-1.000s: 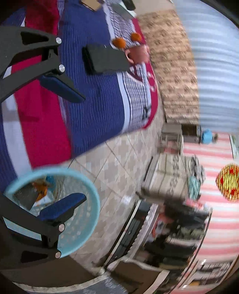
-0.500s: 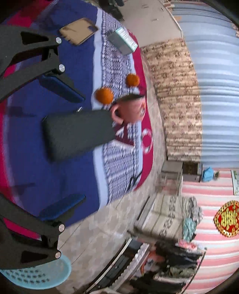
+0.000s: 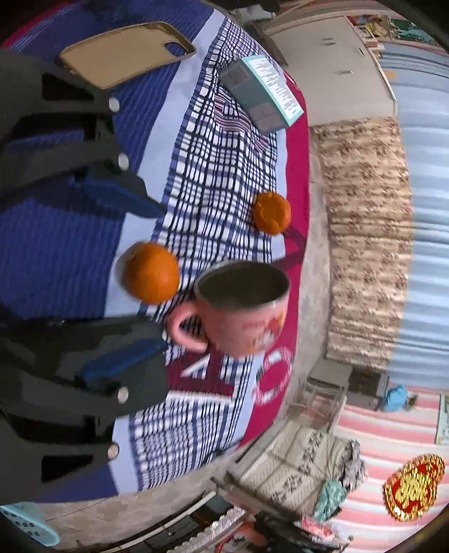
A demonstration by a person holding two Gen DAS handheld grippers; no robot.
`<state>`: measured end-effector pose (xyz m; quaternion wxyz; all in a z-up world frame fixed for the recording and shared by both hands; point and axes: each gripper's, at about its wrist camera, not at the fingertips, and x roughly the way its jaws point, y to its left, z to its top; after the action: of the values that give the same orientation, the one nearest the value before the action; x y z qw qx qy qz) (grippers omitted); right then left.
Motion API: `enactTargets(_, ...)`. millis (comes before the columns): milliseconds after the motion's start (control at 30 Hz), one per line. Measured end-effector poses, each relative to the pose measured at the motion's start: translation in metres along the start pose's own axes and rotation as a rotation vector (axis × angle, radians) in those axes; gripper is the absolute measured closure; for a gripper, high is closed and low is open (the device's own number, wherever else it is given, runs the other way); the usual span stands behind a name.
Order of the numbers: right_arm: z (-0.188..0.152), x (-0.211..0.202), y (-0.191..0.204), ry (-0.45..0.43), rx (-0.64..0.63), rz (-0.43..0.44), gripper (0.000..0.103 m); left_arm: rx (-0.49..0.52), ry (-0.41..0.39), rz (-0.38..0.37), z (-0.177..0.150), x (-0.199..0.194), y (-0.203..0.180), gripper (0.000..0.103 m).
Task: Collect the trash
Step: 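Grasp a whole orange with the right tool while the left tool grasps a peeled orange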
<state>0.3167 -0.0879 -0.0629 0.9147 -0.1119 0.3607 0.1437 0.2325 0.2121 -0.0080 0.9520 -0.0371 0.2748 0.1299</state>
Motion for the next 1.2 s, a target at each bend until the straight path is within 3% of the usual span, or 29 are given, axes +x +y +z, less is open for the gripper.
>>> enactTargets(67, 0.001, 0.007, 0.005, 0.022, -0.030, -0.011, 0.041, -0.005, 0.000, -0.021, 0.006, 0.001, -0.006, 0.006)
enactTargets(200, -0.003, 0.017, 0.007, 0.053, -0.034, 0.001, 0.062, 0.008, -0.009, -0.066, 0.021, 0.005, -0.028, 0.006)
enactTargets(400, -0.005, -0.003, -0.006, -0.015, -0.009, 0.019, 0.066, 0.076, 0.000, -0.134, 0.034, 0.017, -0.080, 0.006)
enactTargets(600, -0.007, -0.042, -0.059, -0.100, 0.071, -0.053, 0.066, 0.085, 0.113, -0.227, 0.027, 0.050, -0.132, 0.006)
enactTargets(767, -0.021, -0.062, -0.119, -0.119, 0.181, -0.099, 0.066, 0.101, 0.170, -0.224, 0.020, 0.081, -0.171, 0.007)
enactTargets(900, -0.038, -0.069, -0.146, -0.116, 0.226, -0.114, 0.066, 0.116, 0.201, -0.211, 0.023, 0.113, -0.193, 0.017)
enactTargets(1100, -0.057, -0.069, -0.168, -0.105, 0.256, -0.137, 0.066, 0.162, 0.230, -0.155, 0.024, 0.149, -0.215, 0.020)
enactTargets(1200, -0.063, -0.068, -0.177, -0.097, 0.277, -0.139, 0.066, 0.175, 0.259, -0.165, 0.023, 0.165, -0.222, 0.047)
